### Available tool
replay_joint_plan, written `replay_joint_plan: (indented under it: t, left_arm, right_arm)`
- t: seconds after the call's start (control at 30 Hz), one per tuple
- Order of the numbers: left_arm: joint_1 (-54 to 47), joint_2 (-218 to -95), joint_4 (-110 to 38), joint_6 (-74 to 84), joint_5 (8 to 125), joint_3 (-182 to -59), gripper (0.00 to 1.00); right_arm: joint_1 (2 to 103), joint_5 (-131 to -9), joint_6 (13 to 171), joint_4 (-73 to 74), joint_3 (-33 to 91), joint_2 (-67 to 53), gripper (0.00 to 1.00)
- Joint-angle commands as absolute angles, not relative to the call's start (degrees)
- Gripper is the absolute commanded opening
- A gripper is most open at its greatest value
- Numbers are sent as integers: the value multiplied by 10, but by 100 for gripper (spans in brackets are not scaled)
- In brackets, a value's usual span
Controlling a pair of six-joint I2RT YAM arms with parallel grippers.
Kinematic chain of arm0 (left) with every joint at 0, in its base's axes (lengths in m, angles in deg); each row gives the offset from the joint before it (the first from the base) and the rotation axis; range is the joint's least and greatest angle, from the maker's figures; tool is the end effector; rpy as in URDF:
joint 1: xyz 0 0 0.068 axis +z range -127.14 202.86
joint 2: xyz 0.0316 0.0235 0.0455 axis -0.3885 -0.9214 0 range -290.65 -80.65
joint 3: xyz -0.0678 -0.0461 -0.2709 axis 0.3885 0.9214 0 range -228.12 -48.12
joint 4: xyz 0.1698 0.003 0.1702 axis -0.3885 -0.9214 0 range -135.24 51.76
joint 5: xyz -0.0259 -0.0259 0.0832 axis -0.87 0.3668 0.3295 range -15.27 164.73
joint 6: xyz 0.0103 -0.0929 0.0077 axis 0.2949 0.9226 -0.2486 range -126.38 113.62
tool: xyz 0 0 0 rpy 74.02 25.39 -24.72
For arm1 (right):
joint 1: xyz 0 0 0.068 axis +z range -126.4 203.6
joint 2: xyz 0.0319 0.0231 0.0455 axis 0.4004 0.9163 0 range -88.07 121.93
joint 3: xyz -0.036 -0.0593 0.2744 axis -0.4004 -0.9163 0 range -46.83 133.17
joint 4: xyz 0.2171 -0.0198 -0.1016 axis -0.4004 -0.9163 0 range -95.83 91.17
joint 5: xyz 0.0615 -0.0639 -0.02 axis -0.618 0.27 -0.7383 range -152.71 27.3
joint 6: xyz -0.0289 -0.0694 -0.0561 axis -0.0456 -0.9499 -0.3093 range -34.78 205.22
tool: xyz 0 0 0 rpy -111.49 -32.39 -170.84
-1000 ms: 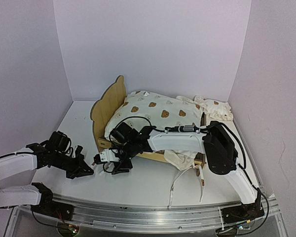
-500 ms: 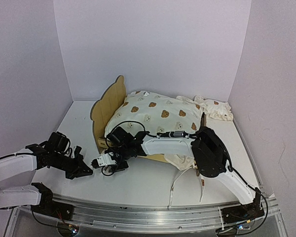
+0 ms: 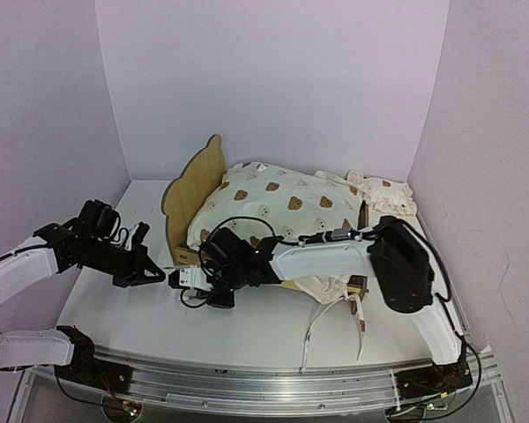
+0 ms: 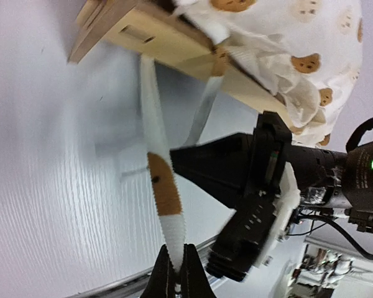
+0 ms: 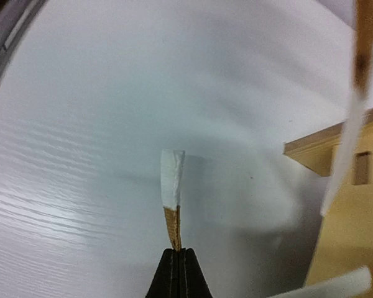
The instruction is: Set up the pet bed
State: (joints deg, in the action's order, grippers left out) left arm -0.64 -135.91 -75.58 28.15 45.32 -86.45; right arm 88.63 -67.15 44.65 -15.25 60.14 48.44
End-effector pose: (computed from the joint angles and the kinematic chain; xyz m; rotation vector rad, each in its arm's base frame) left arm 0.1485 -0.1099 0.2117 -0.0318 2.6659 -1.0248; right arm 0.2272 0.5035 0.1311 -1.9262 1.4151 0.2954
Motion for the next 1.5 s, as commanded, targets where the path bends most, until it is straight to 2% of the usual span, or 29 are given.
replay_joint_plan:
  t: [0.0, 0.2, 0.3, 0.43, 0.5, 0.57, 0.67, 0.77, 0.9, 1.27, 1.47]
  left_arm:
    - [-2, -1382, -790, 110, 424, -940, 0]
    - [0, -1411, -852, 15, 334, -1005, 0]
    - [1, -1430, -893, -59, 320, -1057, 0]
    - [1, -1436, -899, -116, 231, -1099, 0]
    - [1, -1439, -904, -135, 232, -1123, 0]
    - [0, -1447, -943, -221, 250, -1162, 0]
    - [-1, -1452, -1002, -362, 350, -1189, 0]
    - [-1, -1437, -1043, -514, 396, -1174, 0]
    - [-2, -1398, -1061, -642, 390, -1121, 0]
    - [-3, -1363, -923, -676, 342, -993, 0]
    - [-68, -1392, -846, -721, 398, -883, 0]
  right_arm:
    - [897, -716, 635, 8, 491, 318, 0]
    - [897, -708, 731, 93, 412, 232, 0]
    - [896, -690, 766, 115, 401, 213, 0]
    - [895, -645, 813, 123, 399, 206, 0]
    - [892, -631, 842, 127, 401, 207, 0]
    - [886, -627, 877, 134, 401, 207, 0]
    - [882, -614, 903, 148, 402, 211, 0]
    - [880, -605, 930, 159, 406, 222, 0]
    - [878, -600, 937, 166, 430, 251, 0]
    - [881, -648, 1093, 148, 440, 322, 0]
    - [887, -650, 1113, 148, 438, 329, 0]
